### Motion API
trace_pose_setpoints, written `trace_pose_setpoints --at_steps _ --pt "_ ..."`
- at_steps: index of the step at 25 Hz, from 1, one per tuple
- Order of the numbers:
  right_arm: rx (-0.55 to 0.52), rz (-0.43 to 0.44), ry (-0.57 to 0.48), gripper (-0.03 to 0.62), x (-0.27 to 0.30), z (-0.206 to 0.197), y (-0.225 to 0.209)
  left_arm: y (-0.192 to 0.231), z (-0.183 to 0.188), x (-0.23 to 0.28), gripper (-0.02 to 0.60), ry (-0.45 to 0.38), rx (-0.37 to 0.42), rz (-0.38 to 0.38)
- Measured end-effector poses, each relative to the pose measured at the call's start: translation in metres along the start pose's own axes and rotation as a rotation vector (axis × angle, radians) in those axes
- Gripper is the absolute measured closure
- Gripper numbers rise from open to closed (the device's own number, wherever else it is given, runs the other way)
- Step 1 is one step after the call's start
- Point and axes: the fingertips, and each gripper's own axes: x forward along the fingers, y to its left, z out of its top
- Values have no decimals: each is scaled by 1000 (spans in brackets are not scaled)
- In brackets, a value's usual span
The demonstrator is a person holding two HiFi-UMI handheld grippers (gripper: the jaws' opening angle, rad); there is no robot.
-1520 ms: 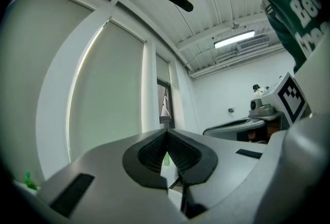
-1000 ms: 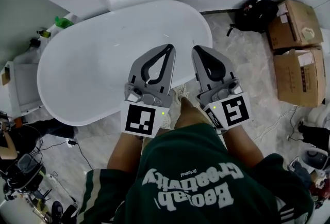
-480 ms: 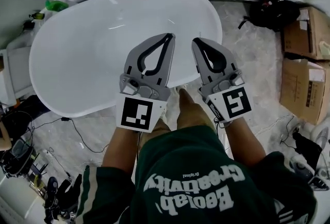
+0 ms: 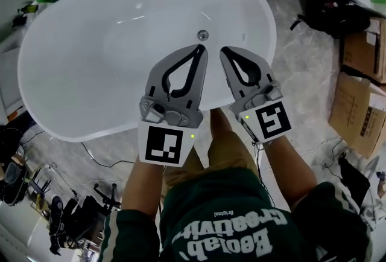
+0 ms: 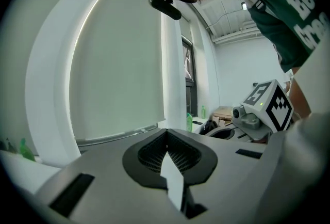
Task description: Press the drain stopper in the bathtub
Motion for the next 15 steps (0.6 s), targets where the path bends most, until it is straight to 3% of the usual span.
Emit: trace_pose_setpoints --at_steps 7,15 --pt "16 31 131 583 38 -76 7 19 -82 14 575 50 18 16" --pt "5 36 236 583 83 -172 -14 32 -181 41 575 95 -47 -2"
